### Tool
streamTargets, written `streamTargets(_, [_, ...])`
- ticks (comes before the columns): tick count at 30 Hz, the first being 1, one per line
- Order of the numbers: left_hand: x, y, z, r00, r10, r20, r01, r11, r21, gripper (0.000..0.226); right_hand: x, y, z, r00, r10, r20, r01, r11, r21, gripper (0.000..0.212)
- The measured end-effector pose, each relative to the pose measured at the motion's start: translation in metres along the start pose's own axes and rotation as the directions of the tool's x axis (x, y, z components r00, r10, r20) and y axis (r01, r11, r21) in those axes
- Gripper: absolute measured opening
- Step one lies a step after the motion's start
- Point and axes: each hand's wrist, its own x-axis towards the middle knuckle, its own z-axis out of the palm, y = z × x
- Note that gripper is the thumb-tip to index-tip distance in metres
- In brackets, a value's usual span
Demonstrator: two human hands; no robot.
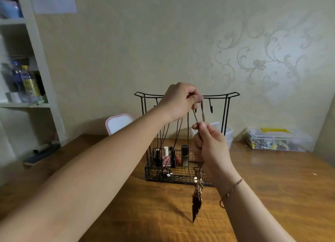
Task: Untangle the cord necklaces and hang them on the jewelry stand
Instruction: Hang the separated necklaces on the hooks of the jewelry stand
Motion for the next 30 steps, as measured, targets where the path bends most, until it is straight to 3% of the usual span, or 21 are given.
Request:
streamTargets(6, [0.013, -0.008, 0.006, 0.999, 0.045, -0.006, -0.04, 0.941, 0.335, 0.012, 0.018, 0.012, -0.011, 0.995, 0.048, -0.092, -0.058, 0.993, -0.106, 0.029])
streamTargets(15, [0.014, -0.008, 0.008, 0.994, 0.11, -0.011, -0.096, 0.909, 0.405, 0.012, 0.027, 0.031, -0.02, 0.978, -0.078, -0.193, 0.016, 0.953, -0.302, 0.025])
streamTargets(18, [0.009, -0.012, 0.012, 0.99, 0.138, 0.024, -0.133, 0.872, 0.472, 0.015, 0.031, 0.041, -0.02, 0.961, -0.144, -0.236, 0.025, 0.896, -0.444, 0.021])
streamTargets(22, [-0.008, -0.015, 0.017, 0.983, 0.181, 0.019, -0.162, 0.822, 0.546, 0.027, 0.034, 0.064, -0.023, 0.984, -0.123, -0.133, 0.031, 0.839, -0.543, 0.033])
streamTargets(25, [-0.02, -0.018, 0.024, 0.97, 0.24, 0.037, -0.218, 0.791, 0.572, 0.031, 0.023, 0.078, -0.025, 0.998, -0.056, -0.031, 0.027, 0.809, -0.587, 0.028])
streamTargets(30, [-0.026, -0.025, 0.03, 0.969, 0.242, 0.056, -0.234, 0.814, 0.531, 0.017, -0.01, 0.09, -0.036, 0.992, -0.005, 0.123, 0.082, 0.774, -0.627, 0.04])
